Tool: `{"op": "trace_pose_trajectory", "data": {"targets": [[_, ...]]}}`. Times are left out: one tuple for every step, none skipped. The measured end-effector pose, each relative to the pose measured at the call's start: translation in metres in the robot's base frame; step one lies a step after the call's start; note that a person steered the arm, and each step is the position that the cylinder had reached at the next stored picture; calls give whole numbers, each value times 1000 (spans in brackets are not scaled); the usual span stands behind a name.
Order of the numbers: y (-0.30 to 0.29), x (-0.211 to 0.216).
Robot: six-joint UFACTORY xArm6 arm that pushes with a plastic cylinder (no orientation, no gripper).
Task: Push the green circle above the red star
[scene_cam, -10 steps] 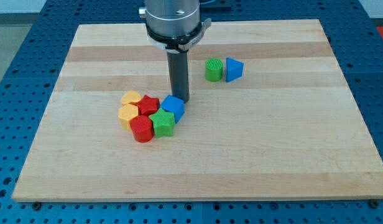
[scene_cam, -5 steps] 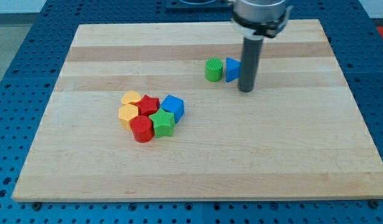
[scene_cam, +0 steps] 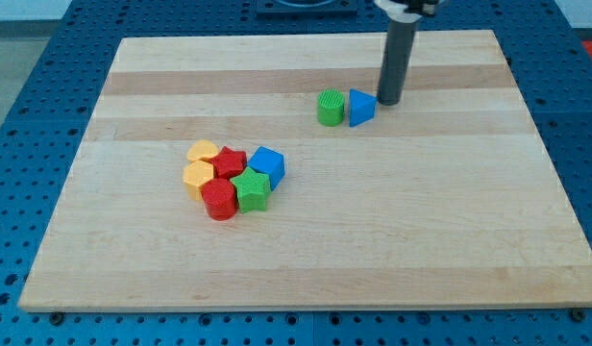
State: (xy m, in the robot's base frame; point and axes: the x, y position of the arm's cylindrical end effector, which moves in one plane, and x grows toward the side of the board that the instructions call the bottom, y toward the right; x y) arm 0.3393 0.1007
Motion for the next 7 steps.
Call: {"op": "trace_pose_trajectory", "data": {"targets": [[-28,1],[-48,9],[-67,21],[-88,26],[-113,26],[-137,26],[-156,26]]}}
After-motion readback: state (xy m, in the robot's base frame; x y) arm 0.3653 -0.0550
